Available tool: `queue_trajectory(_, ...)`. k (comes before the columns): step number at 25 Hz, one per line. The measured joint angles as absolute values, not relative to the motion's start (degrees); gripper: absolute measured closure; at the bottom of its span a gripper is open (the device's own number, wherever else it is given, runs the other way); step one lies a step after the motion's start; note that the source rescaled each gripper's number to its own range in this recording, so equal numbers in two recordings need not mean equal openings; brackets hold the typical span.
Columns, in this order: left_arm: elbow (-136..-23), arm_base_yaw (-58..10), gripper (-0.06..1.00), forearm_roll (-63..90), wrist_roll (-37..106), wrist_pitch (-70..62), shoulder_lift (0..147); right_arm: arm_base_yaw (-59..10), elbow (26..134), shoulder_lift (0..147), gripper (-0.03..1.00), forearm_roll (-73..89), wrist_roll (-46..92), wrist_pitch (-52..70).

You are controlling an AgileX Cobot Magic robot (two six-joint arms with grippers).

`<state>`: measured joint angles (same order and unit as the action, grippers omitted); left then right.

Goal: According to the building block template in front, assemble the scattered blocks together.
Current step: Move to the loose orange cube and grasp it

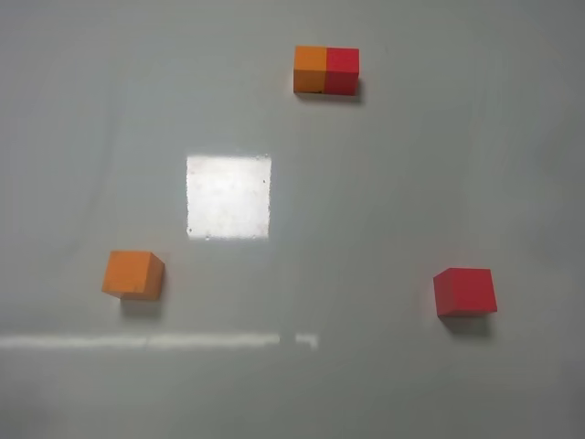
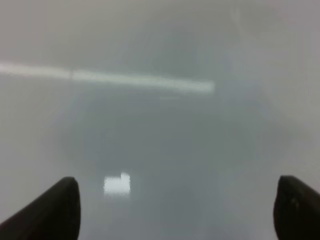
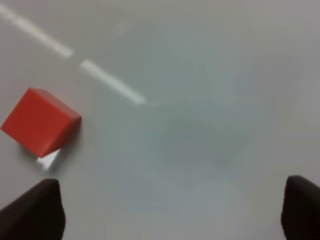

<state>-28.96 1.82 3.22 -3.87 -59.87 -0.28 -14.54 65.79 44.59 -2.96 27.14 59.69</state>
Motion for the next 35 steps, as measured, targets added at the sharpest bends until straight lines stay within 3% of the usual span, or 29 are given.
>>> queue_trajectory(5, -28.96, 1.82, 0.86, 3.16, -3.87, -59.87, -0.28, -26.32, 75.27, 56.94, -0.03, -4.66, 27.45, 58.31)
queue_trajectory(12, -28.96, 1.82, 0.9, 3.16, -3.94, -59.87, -0.28, -49.96, 86.41, 73.22, -0.03, -20.69, 15.16, 60.24)
queue_trajectory(16, -28.96, 1.82, 0.9, 3.11, -3.94, -59.87, -0.28, -58.19, 93.95, 81.3, -0.03, -23.79, 10.06, 63.04)
queue_trajectory(29, -28.96, 1.82, 0.91, 3.11, -4.01, -59.82, -0.28, -61.33, 114.57, 99.07, -0.03, -16.59, 9.79, 66.8)
queue_trajectory(35, -28.96, 1.82, 0.93, 3.11, -4.01, -59.82, -0.28, -63.28, 118.16, 103.77, -0.03, -16.84, 10.13, 67.39)
